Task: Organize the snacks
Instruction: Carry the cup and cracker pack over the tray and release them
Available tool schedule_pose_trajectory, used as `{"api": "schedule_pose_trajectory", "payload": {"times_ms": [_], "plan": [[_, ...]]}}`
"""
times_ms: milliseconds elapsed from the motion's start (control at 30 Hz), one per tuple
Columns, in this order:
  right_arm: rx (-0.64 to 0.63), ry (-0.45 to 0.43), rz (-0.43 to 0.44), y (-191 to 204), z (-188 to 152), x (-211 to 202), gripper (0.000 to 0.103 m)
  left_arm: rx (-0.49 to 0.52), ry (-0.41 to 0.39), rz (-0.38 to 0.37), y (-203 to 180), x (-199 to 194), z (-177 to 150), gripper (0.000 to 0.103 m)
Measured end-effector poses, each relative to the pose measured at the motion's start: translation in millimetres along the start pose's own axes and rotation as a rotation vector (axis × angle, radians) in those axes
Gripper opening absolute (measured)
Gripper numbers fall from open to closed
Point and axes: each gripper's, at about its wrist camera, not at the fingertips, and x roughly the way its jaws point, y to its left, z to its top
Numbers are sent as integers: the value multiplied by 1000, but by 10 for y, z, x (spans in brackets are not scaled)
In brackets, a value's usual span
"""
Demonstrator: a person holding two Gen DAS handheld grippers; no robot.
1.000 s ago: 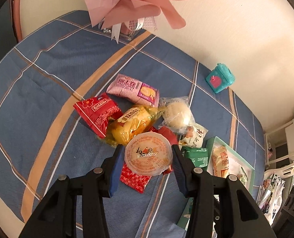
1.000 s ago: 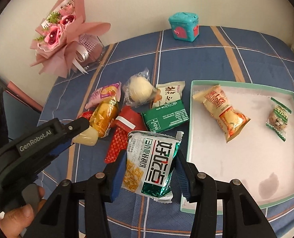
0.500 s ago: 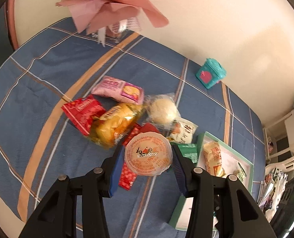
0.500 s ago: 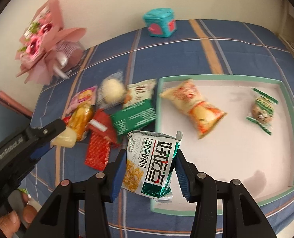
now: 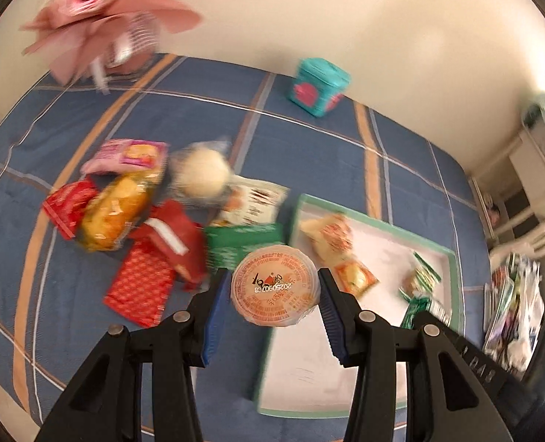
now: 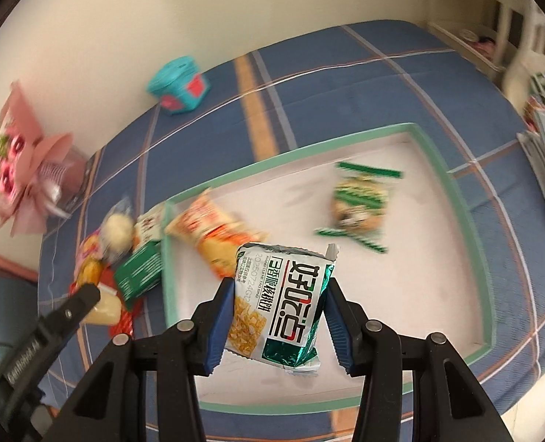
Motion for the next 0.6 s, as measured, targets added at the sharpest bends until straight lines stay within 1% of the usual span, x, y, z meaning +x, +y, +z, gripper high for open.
{"api": "schedule_pose_trajectory", "payload": {"times_ms": [233, 400, 600], "plan": [[67, -25, -49, -384, 111, -97, 50, 126, 31, -13, -509, 116, -168, 49], [91, -47, -103, -602, 177, -166, 51, 212, 52, -24, -830, 214, -303, 49], [104, -23, -130, -749, 213, -55, 51, 284, 65, -24, -1072, 347, -406, 49]]}}
